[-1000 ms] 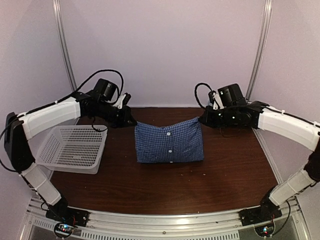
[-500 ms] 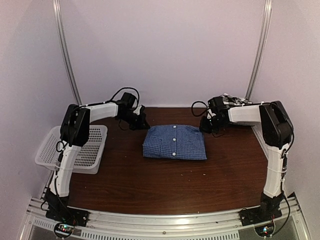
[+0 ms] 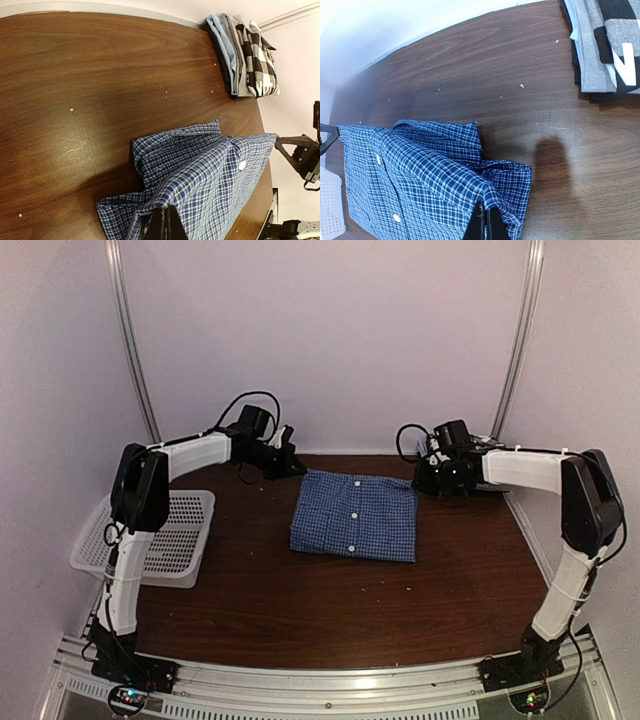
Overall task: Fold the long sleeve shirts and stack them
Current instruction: Fold the 2/3-rectangle-folded shirt at the center of the board.
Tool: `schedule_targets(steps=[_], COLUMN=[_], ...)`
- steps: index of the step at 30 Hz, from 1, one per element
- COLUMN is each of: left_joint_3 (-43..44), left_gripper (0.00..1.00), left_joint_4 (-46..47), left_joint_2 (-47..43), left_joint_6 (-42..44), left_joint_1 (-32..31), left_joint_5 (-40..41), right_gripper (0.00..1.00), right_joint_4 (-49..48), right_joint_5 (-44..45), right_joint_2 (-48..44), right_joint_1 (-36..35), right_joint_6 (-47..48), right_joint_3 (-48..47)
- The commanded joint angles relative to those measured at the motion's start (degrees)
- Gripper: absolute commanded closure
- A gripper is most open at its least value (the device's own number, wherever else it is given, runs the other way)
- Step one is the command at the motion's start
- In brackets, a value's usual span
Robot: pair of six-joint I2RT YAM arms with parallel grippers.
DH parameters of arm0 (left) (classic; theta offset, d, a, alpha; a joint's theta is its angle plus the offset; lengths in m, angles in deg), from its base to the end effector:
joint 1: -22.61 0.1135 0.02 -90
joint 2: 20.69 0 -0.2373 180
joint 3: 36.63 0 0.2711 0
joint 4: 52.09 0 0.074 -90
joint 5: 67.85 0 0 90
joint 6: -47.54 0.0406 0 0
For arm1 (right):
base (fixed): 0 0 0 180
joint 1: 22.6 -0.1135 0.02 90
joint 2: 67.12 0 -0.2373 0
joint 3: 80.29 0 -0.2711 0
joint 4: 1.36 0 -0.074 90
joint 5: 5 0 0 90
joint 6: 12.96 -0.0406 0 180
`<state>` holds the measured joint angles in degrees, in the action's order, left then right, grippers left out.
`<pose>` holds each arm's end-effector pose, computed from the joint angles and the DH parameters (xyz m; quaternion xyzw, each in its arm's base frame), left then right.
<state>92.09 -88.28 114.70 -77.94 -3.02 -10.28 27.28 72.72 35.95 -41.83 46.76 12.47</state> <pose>0.4753 -0.2522 0.1750 0.0357 0.8864 -0.4156 0.2005 0.3896 0.1450 0.1911 0.0471 0.9165 0.2507 0.3081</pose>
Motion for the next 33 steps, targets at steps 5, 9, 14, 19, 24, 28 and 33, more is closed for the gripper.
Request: schedule_targets(steps=[5,9,14,19,24,28,33], left_joint_3=[6.2,7.0,8.6,8.8,5.1,-4.0,-14.2], left_gripper=[1.00,1.00,1.00,0.67,0.50,0.53,0.69], left_joint_4=[3.6,4.7,4.2,2.2,-0.6,1.3,3.2], left_joint_2=[5.4,6.3,8.0,7.1,0.8,-7.2,-14.3], left_joint_6=[-1.7,-2.8,-4.1,-2.3,0.0,1.2,1.2], left_joint_1=[-1.2,-1.1,-0.1,0.2,0.3,-1.3,-4.8], left_joint_5=[0.1,4.2,6.6,10.2,17.4,18.2,16.1], right_gripper=[1.00,1.00,0.96,0.71,0.53,0.54,0.57], right_joint_4=[-3.5,-5.0,-1.8,1.2,4.4,5.2,5.0], right_joint_5=[2.8,1.6,0.7,1.7,5.3,7.9,7.3], right_joint_2=[2.0,5.6,9.8,8.9,5.8,5.1,8.8], right_joint_1=[2.3,3.3,3.4,3.3,0.7,-3.5,-6.8], right_joint_6=[0.4,2.7,4.7,6.3,7.9,8.7,9.8], right_joint_3=[6.5,3.9,-3.0,-5.8,-7.6,-7.8,-10.3])
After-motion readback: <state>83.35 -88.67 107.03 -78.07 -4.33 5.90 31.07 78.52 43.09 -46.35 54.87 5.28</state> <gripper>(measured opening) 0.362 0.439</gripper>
